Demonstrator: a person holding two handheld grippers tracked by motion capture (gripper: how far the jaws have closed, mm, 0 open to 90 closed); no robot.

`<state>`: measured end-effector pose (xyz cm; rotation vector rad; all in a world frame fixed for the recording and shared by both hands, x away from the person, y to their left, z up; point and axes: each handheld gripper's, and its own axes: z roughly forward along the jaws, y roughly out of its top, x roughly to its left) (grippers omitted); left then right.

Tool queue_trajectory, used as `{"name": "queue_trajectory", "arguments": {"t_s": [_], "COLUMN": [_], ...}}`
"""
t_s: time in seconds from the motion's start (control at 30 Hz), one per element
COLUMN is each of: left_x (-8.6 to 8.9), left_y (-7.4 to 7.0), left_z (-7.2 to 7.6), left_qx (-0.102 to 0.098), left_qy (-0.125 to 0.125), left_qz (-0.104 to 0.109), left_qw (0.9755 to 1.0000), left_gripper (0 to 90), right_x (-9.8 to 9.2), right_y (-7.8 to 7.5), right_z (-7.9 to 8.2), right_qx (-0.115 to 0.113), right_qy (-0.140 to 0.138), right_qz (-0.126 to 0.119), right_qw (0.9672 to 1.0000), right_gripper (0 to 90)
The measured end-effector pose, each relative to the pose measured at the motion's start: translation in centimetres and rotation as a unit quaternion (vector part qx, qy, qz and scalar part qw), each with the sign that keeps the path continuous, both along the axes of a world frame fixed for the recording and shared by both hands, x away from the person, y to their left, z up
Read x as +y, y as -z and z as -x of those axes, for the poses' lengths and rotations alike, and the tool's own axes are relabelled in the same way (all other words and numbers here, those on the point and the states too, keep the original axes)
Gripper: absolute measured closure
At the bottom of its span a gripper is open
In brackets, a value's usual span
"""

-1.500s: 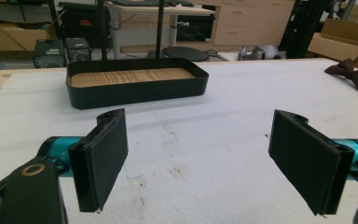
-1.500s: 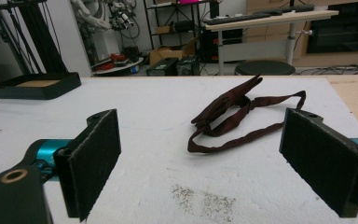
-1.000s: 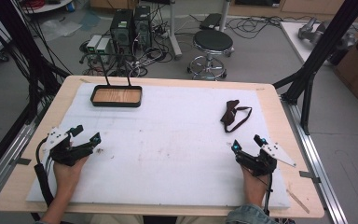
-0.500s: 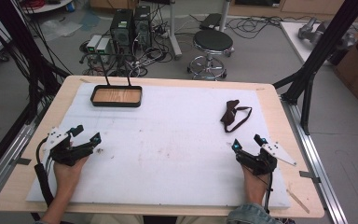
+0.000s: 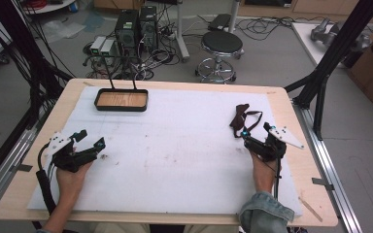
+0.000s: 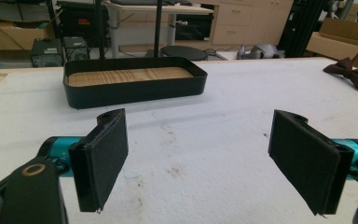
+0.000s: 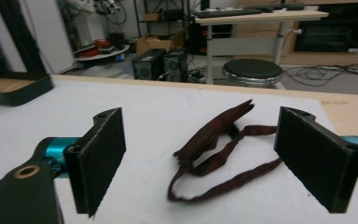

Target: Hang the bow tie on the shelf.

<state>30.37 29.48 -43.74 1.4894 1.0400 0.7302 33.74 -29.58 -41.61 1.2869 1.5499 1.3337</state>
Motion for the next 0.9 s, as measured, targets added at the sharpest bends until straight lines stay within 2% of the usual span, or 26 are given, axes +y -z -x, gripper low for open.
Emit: {"name": "queue_trajectory", "arguments": {"t_s": [0.17, 0.37, 0.43, 0.47, 0.5, 0.53, 0.57, 0.6, 0.67, 0.73, 0.77, 0.8, 0.9], "left_x": [0.0, 0.0, 0.0, 0.0, 0.0, 0.0, 0.0, 0.0, 0.0, 0.0, 0.0, 0.0, 0.0], "left_y": [0.0, 0.0, 0.0, 0.0, 0.0, 0.0, 0.0, 0.0, 0.0, 0.0, 0.0, 0.0, 0.0], "left_z": [0.0, -0.1, -0.1, -0.1, -0.1, -0.1, -0.1, -0.1, -0.1, -0.1, -0.1, -0.1, -0.1], "left_qx": [0.0, 0.0, 0.0, -0.001, -0.001, -0.001, 0.0, -0.001, -0.001, -0.001, -0.001, -0.001, -0.001], "left_qy": [0.001, 0.002, 0.003, 0.002, 0.003, 0.003, 0.003, 0.003, 0.003, 0.003, 0.003, 0.003, 0.004], "left_qz": [0.0, 0.001, 0.001, 0.001, 0.001, 0.001, 0.001, 0.002, 0.002, 0.002, 0.002, 0.002, 0.003], "left_qw": [1.0, 1.0, 1.0, 1.0, 1.0, 1.0, 1.0, 1.0, 1.0, 1.0, 1.0, 1.0, 1.0], "left_gripper": [20.3, 20.4, 20.4, 20.4, 20.4, 20.4, 20.4, 20.4, 20.5, 20.5, 20.5, 20.5, 20.6], "right_x": [-0.7, 0.0, 0.9, 0.9, 1.4, 1.7, 1.7, 2.0, 2.5, 2.6, 2.9, 2.9, 3.3], "right_y": [-0.2, -1.5, -1.9, -1.9, -1.8, -1.6, -1.6, -1.4, -0.5, -0.4, -0.1, -0.1, 0.4], "right_z": [-2.4, -5.2, -7.0, -7.0, -7.9, -8.4, -8.4, -8.8, -10.0, -10.3, -10.9, -10.9, -11.7], "right_qx": [0.015, 0.019, 0.031, 0.031, 0.038, 0.042, 0.042, 0.043, 0.067, 0.072, 0.086, 0.086, 0.11], "right_qy": [0.024, 0.028, 0.026, 0.026, 0.026, 0.025, 0.025, 0.024, 0.019, 0.02, 0.019, 0.019, 0.018], "right_qz": [-0.021, -0.017, -0.014, -0.014, -0.002, 0.008, 0.008, 0.022, 0.038, 0.043, 0.052, 0.052, 0.063], "right_qw": [0.9994, 0.9993, 0.9991, 0.9991, 0.9989, 0.9988, 0.9988, 0.9985, 0.9968, 0.9963, 0.9947, 0.9947, 0.9918], "right_gripper": [16.5, 17.2, 20.8, 20.8, 24.0, 25.9, 25.9, 26.4, 30.2, 31.0, 34.5, 34.5, 38.1]}}
